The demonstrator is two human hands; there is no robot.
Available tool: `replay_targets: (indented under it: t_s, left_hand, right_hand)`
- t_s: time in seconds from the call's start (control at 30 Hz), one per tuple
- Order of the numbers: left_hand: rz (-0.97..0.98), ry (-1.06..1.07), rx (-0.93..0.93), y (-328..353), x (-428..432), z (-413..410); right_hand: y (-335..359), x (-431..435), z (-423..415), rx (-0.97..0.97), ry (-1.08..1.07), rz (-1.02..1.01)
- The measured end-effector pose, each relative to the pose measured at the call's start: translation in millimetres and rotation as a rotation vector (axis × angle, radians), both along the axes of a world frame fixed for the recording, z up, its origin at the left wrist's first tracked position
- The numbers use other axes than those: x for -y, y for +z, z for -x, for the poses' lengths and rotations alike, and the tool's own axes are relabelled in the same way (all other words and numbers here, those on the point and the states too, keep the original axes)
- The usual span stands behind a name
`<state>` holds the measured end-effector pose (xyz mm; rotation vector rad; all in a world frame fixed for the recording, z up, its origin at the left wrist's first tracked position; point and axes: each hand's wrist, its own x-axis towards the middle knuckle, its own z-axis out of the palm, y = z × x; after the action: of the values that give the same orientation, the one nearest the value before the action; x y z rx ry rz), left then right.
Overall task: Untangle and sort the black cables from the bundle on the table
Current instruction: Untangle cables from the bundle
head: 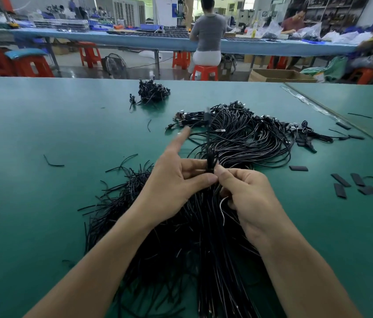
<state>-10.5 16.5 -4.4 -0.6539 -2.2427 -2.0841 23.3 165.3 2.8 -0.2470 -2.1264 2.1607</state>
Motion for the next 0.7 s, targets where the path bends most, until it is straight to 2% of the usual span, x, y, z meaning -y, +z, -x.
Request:
replay_targets:
  t_s: [0.07,0.17,0.33,0.4,0.5,0.57,0.7]
  left_hand:
    - [0.099,0.055,-0.056,4.9,0.1,-0.9]
    - [0.101,0.102,-0.09,12.6,5.9,-0.2]
    - [-0.094,0.622,-0.024,27.9,54.2,25.1]
    - [0.035,0.809,-0.03,22.6,76.5,32.4]
    - [0.378,0.973,-0.057,9.4,90.2,35.3]
    - [0.54,0.966,-0.019,0.2,91.8,37.2]
    - [0.784,0.751,0.204,-16.3,93.8,44.1]
  right_hand:
    - [1.6,0.3,0.4,0.053,0.026,0.09]
    - [3.0,0.2,1.2,0.046,0.082,0.106]
    - [1.5,-6.4,0.7,0.035,0.139,0.002]
    - [-5.7,-9.2,2.9,0.028,0.076,-0.213]
    - [-15.1,-12.2,3.5,-0.022,0.0,-0.64]
    - [-20.1,-9.4,1.7,-0.013,0.025,-0.768]
    - [-27.1,5.3,-4.9,-0.02,0.021,-0.983]
